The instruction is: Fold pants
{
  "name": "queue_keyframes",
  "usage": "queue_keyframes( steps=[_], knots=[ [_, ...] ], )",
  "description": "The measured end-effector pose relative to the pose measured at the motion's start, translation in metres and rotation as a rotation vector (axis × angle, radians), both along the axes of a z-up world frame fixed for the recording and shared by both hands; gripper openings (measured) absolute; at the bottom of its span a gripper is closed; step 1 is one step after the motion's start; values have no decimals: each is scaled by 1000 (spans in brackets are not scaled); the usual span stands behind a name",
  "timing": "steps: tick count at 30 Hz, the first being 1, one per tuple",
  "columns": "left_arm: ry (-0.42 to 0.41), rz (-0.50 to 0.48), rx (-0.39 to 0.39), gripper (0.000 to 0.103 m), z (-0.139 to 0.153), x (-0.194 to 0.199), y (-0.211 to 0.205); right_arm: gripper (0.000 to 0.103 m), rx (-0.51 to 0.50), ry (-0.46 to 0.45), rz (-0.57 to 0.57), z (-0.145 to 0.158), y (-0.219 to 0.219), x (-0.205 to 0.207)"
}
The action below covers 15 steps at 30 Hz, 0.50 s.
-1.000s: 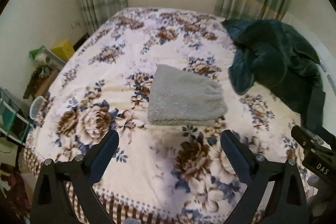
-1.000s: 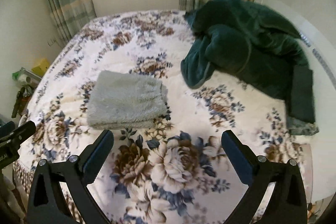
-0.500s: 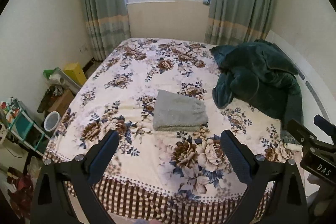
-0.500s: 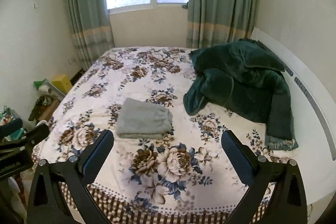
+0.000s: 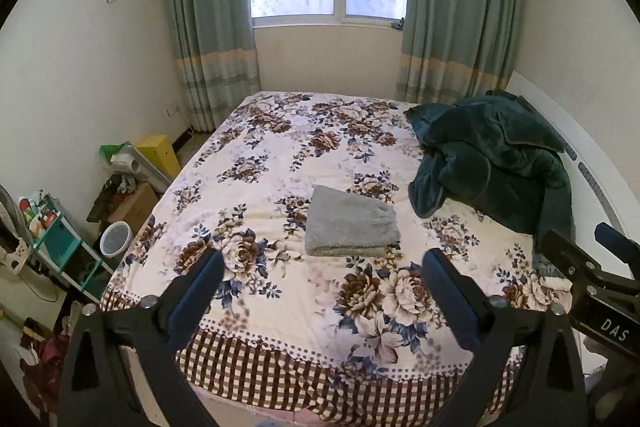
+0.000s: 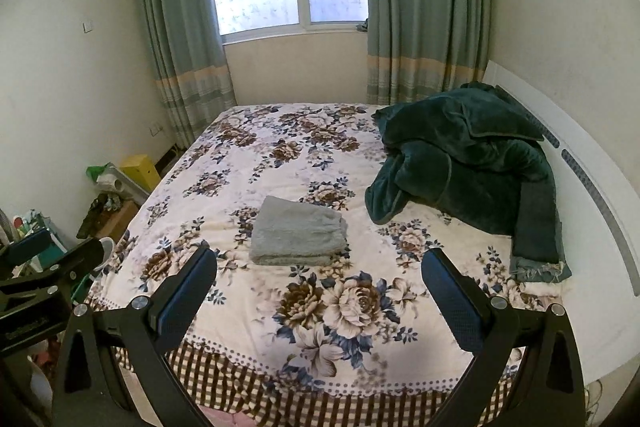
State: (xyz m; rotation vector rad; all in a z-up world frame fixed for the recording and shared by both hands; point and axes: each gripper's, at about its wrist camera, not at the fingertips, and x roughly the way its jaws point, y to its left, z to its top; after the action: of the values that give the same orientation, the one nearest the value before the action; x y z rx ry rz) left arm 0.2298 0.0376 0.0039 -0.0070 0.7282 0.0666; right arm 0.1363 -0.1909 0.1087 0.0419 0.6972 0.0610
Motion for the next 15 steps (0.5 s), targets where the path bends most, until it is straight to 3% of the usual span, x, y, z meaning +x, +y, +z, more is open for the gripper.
queue_keyframes(
  steps=[15],
  knots=[
    [7,17,-6,103,-5,-5,1,103,-14,12,5,-1,3,6]
  ],
)
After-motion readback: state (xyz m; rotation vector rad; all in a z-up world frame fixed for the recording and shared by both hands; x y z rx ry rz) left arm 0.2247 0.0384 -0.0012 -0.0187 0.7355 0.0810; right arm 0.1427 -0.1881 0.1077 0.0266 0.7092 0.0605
